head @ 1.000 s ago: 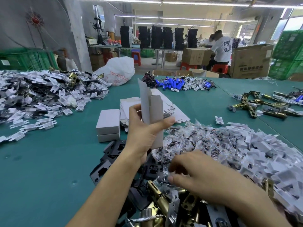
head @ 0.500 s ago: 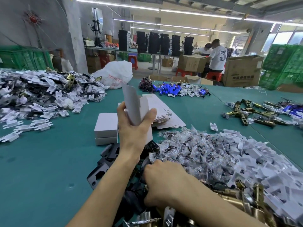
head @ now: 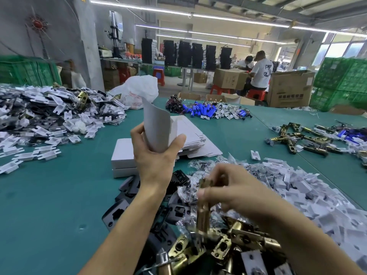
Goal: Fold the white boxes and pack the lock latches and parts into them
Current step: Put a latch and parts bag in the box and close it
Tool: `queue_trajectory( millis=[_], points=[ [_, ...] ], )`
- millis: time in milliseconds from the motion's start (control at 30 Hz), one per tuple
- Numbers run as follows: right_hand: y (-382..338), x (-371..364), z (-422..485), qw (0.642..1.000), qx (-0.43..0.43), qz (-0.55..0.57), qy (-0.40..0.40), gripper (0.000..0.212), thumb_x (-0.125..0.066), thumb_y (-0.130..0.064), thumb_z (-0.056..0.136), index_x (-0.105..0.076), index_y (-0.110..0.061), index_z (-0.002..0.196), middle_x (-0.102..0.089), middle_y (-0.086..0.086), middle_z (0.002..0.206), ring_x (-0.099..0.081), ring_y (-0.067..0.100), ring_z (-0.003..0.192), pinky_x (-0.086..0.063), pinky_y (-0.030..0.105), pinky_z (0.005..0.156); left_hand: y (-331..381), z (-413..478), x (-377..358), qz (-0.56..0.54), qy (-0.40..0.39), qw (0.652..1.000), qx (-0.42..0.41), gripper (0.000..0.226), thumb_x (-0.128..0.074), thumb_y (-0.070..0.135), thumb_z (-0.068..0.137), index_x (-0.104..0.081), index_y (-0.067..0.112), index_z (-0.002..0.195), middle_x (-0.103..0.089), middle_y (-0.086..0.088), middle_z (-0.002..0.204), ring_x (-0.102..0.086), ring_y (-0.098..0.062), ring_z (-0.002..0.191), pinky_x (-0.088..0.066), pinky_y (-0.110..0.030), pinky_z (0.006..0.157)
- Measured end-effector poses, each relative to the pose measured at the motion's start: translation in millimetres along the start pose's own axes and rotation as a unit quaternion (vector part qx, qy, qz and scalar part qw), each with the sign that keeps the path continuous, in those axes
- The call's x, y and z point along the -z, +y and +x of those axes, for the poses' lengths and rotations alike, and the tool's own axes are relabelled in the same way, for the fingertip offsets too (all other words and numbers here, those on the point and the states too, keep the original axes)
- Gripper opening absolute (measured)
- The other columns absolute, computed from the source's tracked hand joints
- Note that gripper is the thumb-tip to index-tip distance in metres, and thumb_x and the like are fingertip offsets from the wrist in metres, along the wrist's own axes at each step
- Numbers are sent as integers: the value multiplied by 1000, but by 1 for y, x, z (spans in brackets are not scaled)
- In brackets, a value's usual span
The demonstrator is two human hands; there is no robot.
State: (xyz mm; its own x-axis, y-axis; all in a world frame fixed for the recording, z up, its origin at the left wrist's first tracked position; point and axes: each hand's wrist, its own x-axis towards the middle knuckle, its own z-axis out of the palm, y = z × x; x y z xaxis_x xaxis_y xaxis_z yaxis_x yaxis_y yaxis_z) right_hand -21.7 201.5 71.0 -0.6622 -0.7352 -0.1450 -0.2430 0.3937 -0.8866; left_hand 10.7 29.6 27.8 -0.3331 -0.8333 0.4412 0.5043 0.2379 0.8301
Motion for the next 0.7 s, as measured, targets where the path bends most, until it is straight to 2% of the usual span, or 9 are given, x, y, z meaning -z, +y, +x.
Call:
queue_trajectory(
  millis=[67,167,267,400,467,567,700],
  points=[
    [0,12,5,994,9,37,98,26,-78,-16,80,-56,-10,91,-72,10,89,-67,15,72,-47,22,54,-2,-1,1,11,-6,1000,1,62,-92,27,69,-45,42,107,-65,5,108,-66,-7,89,-53,-18,70],
    [1,26,9,969,74,7,235,30,-79,-14,80,-56,-24,97,-70,5,90,-70,19,77,-58,38,70,-3,-3,1,29,-52,998,20,65,-91,38,59,-45,45,105,-64,3,110,-67,-15,95,-57,-28,74],
    [4,37,8,930,162,-12,329,38,-79,-12,80,-55,-38,95,-70,0,89,-71,17,79,-60,46,77,-5,-10,0,35,-162,985,52,77,-96,36,55,-45,44,112,-58,-1,119,-65,-5,93,-55,-19,69],
    [-3,42,5,879,273,114,374,28,-75,-10,82,-58,-28,94,-71,4,90,-74,17,81,-62,33,69,-6,-20,-2,26,-293,954,65,90,-93,26,60,-43,41,134,-53,-5,125,-62,-11,98,-55,-16,70],
    [-10,42,4,856,314,140,386,26,-74,-7,83,-57,-23,93,-71,4,90,-74,17,81,-61,27,67,-5,-22,-1,25,-335,939,73,89,-92,25,63,-45,41,136,-53,-4,124,-61,-4,93,-54,-16,70],
    [-21,41,6,837,349,126,401,25,-76,-6,83,-56,-20,92,-70,2,90,-73,18,82,-61,28,66,-4,-24,0,37,-365,927,81,82,-89,25,65,-47,39,134,-56,-5,120,-60,1,86,-52,-15,69],
    [-30,37,14,837,344,64,421,26,-80,-10,80,-57,-21,87,-70,-1,85,-73,15,79,-62,35,65,-6,-25,0,35,-363,928,80,83,-88,23,65,-43,36,133,-58,-1,114,-63,1,86,-53,-17,69]
  ],
)
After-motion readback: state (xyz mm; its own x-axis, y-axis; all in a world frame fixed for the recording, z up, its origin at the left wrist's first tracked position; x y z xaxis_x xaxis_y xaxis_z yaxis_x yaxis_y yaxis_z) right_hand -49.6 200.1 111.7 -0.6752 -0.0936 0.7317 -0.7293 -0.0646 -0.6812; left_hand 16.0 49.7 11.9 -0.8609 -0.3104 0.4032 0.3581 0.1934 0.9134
